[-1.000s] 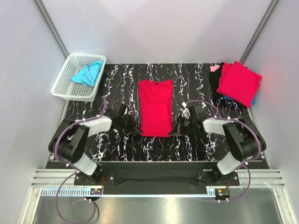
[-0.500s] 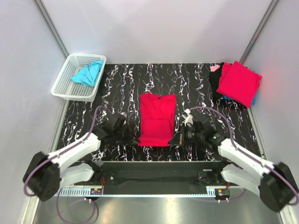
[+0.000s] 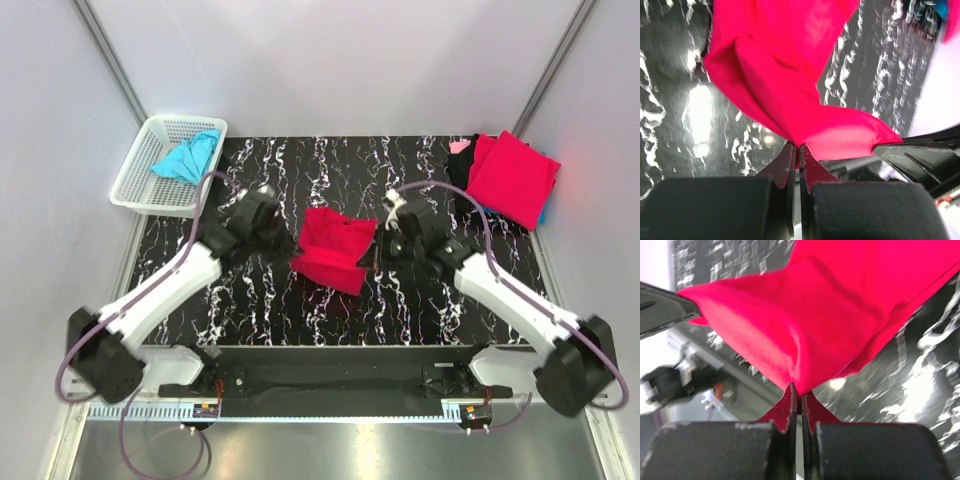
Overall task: Fold and stack the t-shirts
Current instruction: Fold the tshirt
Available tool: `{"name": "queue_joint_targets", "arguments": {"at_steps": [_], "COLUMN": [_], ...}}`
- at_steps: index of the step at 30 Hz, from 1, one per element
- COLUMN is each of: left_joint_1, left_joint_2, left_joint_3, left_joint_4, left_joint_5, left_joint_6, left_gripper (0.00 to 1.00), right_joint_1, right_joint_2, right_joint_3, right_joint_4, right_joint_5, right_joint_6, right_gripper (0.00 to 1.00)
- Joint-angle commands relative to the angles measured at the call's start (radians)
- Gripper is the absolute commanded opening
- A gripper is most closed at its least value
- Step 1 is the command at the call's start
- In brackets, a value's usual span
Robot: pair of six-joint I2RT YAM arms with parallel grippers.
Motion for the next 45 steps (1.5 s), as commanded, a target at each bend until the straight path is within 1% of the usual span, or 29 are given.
{"name": "queue_joint_targets", "arguments": {"at_steps": [1,3,4,11,13,14,19,22,28,31,32,33,34,35,37,39,40,42,43,44,45], "left_joint_1": [0.013,0.018,0.022,0.077,0.100,0.110,0.160,0.189,0.240,0.260,0.269,0.274,0.277,0.280,0.289,0.298,0.301,0.304,0.304,0.304,0.304], "left_joint_2": [0.143,0.217,0.281,0.521,0.570,0.623,0.784,0.872,1.034,1.119,1.143,1.168,1.209,1.222,1.243,1.228,1.214,1.147,1.121,1.086,1.026], "left_joint_3": [0.145,0.223,0.247,0.448,0.515,0.537,0.711,0.794,0.937,1.021,1.067,1.092,1.115,1.144,1.163,1.138,1.117,1.020,0.979,0.894,0.852], "left_joint_4": [-0.009,-0.009,-0.012,-0.018,-0.023,-0.025,-0.038,-0.048,-0.051,-0.048,-0.048,-0.045,-0.045,-0.045,-0.040,-0.020,0.015,0.063,0.122,0.152,0.176], "left_joint_5": [-0.065,-0.065,-0.090,-0.085,-0.075,-0.074,-0.074,-0.037,0.032,0.069,0.081,0.121,0.124,0.123,0.118,0.103,0.100,0.093,0.093,0.084,0.070], "left_joint_6": [0.077,0.092,0.104,0.147,0.166,0.173,0.216,0.225,0.255,0.285,0.296,0.322,0.333,0.342,0.364,0.371,0.368,0.356,0.354,0.350,0.344], "left_gripper": [0.00,0.00,0.00,0.00,0.00,0.00,0.00,0.00,0.01,0.38,0.54,0.73,0.85,0.98,0.99,0.99,0.99,0.99,0.99,0.99,0.99], "right_joint_1": [-0.017,-0.034,-0.063,-0.168,-0.184,-0.192,-0.226,-0.252,-0.298,-0.316,-0.318,-0.320,-0.323,-0.323,-0.323,-0.323,-0.323,-0.323,-0.323,-0.323,-0.323], "right_joint_2": [0.130,0.176,0.221,0.399,0.457,0.476,0.610,0.693,0.859,0.934,0.948,0.962,0.986,0.996,1.009,1.016,1.017,1.007,1.000,0.993,0.971], "right_joint_3": [0.128,0.198,0.237,0.372,0.396,0.412,0.468,0.530,0.710,0.789,0.801,0.814,0.836,0.843,0.844,0.846,0.840,0.834,0.815,0.809,0.800], "right_joint_4": [-0.026,-0.026,-0.028,-0.012,-0.006,0.004,0.053,0.070,0.083,0.080,0.078,0.078,0.063,0.058,0.060,0.060,0.061,0.066,0.082,0.086,0.090], "right_joint_5": [0.156,0.179,0.205,0.237,0.223,0.225,0.191,0.173,0.156,0.140,0.142,0.148,0.153,0.154,0.154,0.169,0.176,0.186,0.183,0.185,0.188], "right_joint_6": [-0.130,-0.153,-0.167,-0.233,-0.248,-0.252,-0.272,-0.276,-0.276,-0.270,-0.267,-0.261,-0.253,-0.244,-0.238,-0.232,-0.230,-0.226,-0.224,-0.221,-0.218], "right_gripper": [0.00,0.00,0.00,0.00,0.00,0.00,0.00,0.00,0.00,0.00,0.00,0.01,0.07,0.32,0.42,0.55,0.59,0.61,0.62,0.62,0.62]}}
